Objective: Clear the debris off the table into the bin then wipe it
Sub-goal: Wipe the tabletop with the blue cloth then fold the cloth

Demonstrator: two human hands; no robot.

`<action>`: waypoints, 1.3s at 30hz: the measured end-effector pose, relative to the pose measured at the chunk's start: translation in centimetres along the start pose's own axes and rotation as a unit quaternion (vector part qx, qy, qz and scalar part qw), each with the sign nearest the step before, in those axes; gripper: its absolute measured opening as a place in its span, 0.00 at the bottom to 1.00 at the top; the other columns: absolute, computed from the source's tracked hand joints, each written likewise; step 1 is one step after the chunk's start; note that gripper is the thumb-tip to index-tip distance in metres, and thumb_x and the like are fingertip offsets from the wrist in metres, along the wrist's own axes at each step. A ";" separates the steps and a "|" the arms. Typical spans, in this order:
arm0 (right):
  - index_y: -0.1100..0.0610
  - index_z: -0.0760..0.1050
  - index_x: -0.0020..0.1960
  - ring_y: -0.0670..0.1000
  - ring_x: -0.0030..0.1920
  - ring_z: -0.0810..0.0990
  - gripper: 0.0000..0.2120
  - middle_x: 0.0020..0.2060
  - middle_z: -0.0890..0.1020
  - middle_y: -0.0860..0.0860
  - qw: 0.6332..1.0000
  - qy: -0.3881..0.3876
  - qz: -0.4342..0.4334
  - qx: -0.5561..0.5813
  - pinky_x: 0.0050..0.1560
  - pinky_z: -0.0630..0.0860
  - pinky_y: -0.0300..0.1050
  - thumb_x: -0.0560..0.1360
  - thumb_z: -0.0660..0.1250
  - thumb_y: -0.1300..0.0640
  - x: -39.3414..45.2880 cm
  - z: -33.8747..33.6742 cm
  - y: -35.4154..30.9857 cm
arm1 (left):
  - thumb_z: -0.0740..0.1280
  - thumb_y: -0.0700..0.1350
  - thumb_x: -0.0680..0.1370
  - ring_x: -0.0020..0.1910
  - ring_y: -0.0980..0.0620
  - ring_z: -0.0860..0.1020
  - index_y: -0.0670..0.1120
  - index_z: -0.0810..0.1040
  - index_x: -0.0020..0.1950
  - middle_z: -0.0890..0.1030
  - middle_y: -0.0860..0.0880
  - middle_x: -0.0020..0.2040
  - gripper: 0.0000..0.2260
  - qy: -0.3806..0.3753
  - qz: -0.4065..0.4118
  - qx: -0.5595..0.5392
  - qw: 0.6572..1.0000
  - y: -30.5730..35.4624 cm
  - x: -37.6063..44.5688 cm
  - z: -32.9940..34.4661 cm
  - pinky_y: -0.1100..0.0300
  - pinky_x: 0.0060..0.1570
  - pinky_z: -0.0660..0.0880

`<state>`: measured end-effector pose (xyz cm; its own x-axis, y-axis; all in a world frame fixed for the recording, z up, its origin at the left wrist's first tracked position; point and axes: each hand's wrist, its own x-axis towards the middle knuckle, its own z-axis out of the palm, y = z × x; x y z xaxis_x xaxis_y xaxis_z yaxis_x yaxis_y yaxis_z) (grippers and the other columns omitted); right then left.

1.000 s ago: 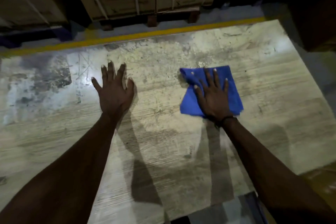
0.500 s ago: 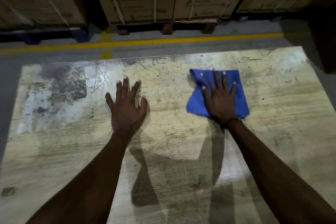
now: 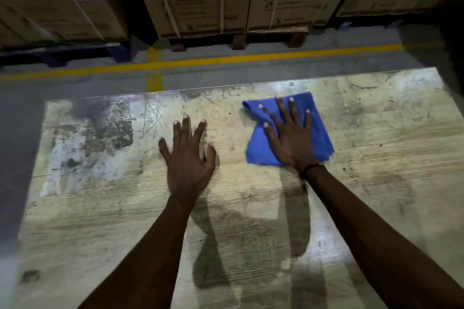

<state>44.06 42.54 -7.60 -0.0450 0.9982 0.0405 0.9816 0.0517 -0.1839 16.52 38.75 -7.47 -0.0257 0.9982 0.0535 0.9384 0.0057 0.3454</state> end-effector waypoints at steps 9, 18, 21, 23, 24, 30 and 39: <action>0.36 0.56 0.83 0.57 0.85 0.49 0.26 0.84 0.56 0.48 0.996 0.003 -0.094 0.009 0.79 0.48 0.71 0.85 0.48 0.37 2.9 2.2 -9.3 | 0.55 0.58 0.83 0.85 0.49 0.53 0.52 0.65 0.82 0.59 0.51 0.85 0.28 0.013 -0.007 -0.081 0.997 -0.3 0.1 -0.1 0.33 0.80 0.45; 0.37 0.57 0.83 0.57 0.85 0.49 0.26 0.85 0.54 0.47 0.999 -0.009 0.035 0.010 0.79 0.46 0.71 0.85 0.47 0.37 -0.7 0.4 -4.1 | 0.53 0.57 0.84 0.84 0.45 0.56 0.51 0.66 0.82 0.60 0.46 0.84 0.27 -0.022 0.050 -0.036 0.998 -6.5 0.4 -3.4 0.35 0.78 0.50; 0.40 0.60 0.82 0.61 0.84 0.49 0.28 0.84 0.56 0.50 0.996 -0.008 0.080 0.040 0.78 0.44 0.74 0.84 0.47 0.36 5.2 0.9 -7.9 | 0.53 0.58 0.84 0.84 0.44 0.56 0.51 0.67 0.81 0.61 0.46 0.84 0.27 -0.018 0.041 -0.010 0.999 -11.6 2.6 -5.3 0.34 0.78 0.49; 0.39 0.59 0.82 0.61 0.84 0.50 0.28 0.84 0.57 0.51 0.998 -0.008 0.053 0.037 0.78 0.45 0.74 0.83 0.46 0.36 7.2 1.8 -11.7 | 0.54 0.58 0.84 0.84 0.44 0.55 0.53 0.66 0.81 0.60 0.47 0.85 0.26 -0.017 0.026 -0.003 1.000 -14.3 3.3 -6.0 0.33 0.78 0.48; 0.38 0.58 0.82 0.60 0.84 0.50 0.28 0.84 0.57 0.50 0.999 -0.006 0.027 0.036 0.78 0.46 0.74 0.83 0.46 0.36 7.3 2.3 -13.7 | 0.54 0.58 0.84 0.84 0.44 0.55 0.54 0.64 0.82 0.59 0.47 0.85 0.26 -0.016 0.016 -0.005 1.000 -15.1 3.2 -6.2 0.32 0.78 0.48; 0.34 0.54 0.82 0.54 0.85 0.46 0.25 0.85 0.54 0.45 0.996 0.002 -0.090 0.022 0.80 0.45 0.68 0.86 0.49 0.37 -4.9 3.7 -18.2 | 0.53 0.59 0.85 0.85 0.45 0.52 0.56 0.61 0.84 0.56 0.50 0.86 0.27 -0.001 0.012 -0.006 1.000 -15.7 1.6 -5.9 0.35 0.80 0.46; 0.35 0.59 0.82 0.58 0.84 0.52 0.26 0.84 0.58 0.48 0.996 0.028 0.079 0.028 0.78 0.49 0.74 0.84 0.48 0.36 0.4 3.1 -16.4 | 0.54 0.59 0.84 0.85 0.46 0.52 0.55 0.62 0.83 0.57 0.49 0.86 0.27 0.001 0.008 -0.026 1.000 -15.6 1.8 -6.0 0.35 0.80 0.44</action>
<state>27.38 42.19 -7.61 0.1206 0.9909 0.0603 0.9637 -0.1022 -0.2467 -0.24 40.13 -7.19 -0.0122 0.9981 0.0607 0.9194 -0.0127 0.3932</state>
